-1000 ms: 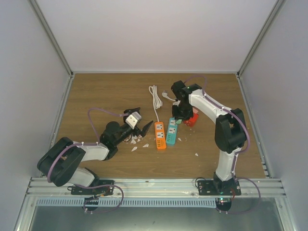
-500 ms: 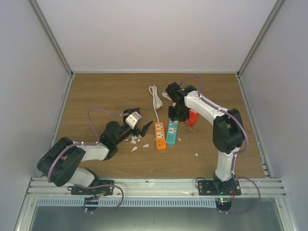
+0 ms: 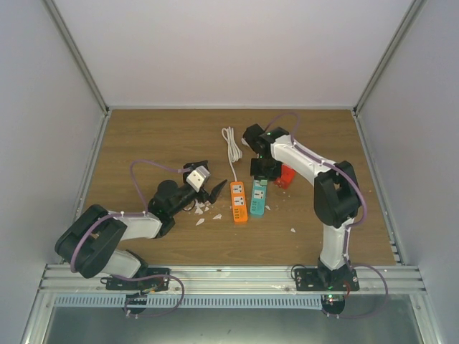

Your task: Insert the plug

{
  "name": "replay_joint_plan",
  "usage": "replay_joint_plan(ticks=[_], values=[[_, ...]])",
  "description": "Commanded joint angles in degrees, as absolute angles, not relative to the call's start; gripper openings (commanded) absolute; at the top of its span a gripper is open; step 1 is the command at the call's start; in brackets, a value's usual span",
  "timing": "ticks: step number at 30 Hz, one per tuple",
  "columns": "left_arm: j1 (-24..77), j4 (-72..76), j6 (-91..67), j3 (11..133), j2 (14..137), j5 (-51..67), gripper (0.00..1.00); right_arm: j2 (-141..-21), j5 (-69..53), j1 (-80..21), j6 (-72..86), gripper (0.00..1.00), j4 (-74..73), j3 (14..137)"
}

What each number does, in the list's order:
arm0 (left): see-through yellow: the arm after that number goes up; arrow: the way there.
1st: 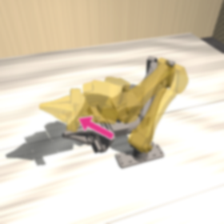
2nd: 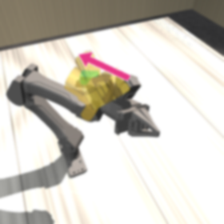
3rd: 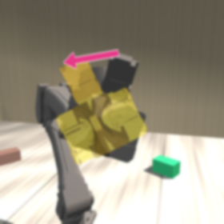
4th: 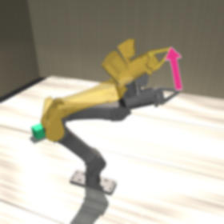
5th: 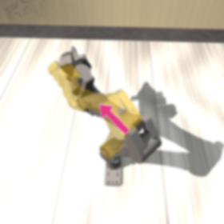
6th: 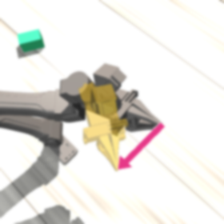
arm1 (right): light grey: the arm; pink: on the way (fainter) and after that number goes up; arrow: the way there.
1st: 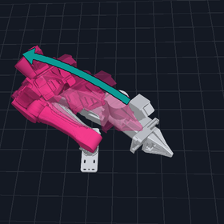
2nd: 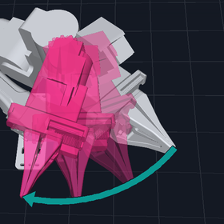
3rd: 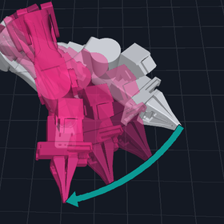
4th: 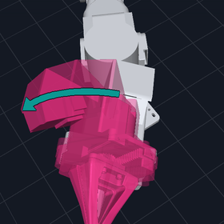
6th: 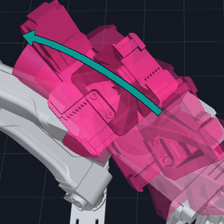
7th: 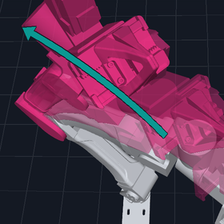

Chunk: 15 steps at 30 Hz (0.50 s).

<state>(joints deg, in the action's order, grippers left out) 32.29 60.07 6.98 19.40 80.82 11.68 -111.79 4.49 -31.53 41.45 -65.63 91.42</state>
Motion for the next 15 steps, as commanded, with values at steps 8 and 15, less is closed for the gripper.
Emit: replay_joint_plan(ticks=[8, 15], values=[[31.6, 60.8, 6.7, 20.3, 79.9, 12.5, 0.99, -114.8, 11.5, -32.3, 45.4, 0.00, -67.1, 91.1], [31.4, 60.1, 6.9, 20.7, 80.1, 12.7, 0.99, -115.5, 7.1, -32.3, 43.8, 0.01, -62.5, 84.4]])
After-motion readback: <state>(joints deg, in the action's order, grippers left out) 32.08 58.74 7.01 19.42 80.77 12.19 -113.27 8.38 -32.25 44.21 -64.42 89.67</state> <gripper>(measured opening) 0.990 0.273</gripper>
